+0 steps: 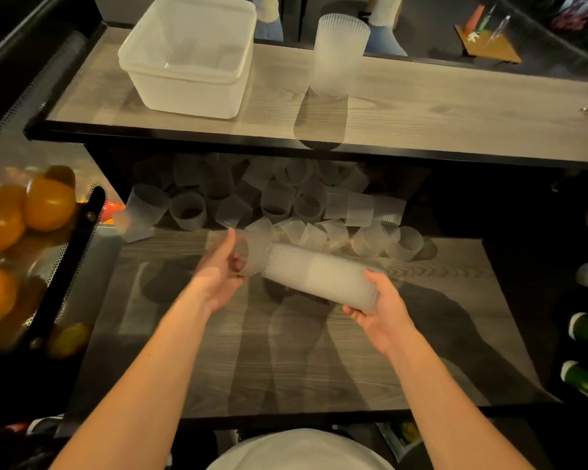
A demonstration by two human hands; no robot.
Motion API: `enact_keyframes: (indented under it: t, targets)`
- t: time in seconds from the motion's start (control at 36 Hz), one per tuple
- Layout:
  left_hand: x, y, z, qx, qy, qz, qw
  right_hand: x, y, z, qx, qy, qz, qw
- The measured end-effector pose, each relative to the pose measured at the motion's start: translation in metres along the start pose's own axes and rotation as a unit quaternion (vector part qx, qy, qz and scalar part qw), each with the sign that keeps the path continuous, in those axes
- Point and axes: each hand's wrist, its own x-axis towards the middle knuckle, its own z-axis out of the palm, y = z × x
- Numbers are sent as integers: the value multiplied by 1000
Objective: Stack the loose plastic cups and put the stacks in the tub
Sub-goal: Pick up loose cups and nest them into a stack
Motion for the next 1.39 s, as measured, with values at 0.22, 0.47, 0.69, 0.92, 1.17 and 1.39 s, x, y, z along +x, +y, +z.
enact_keyframes:
  t: [0.22, 0.47, 0.69, 0.92, 1.17, 1.39]
  targets:
    - [-6, 7, 2, 234, 49, 22, 971, 2, -8, -5, -22, -40, 10, 999]
    - [-11, 14, 3, 250, -16, 28, 968, 9, -18, -8, -21, -69, 31, 997]
    - [-9, 1, 40, 381, 33, 6, 924, 21, -21, 5, -37, -54, 20, 998]
    - [62, -2, 44, 383, 129, 107, 908, 41, -25, 5, 18, 29, 17, 999]
    - [89, -18, 42, 295, 208, 38, 932, 50, -28, 1, 56, 53, 15, 997]
    - [46, -9, 36, 161, 139, 121, 970, 50, -24, -6, 64, 44, 26, 997]
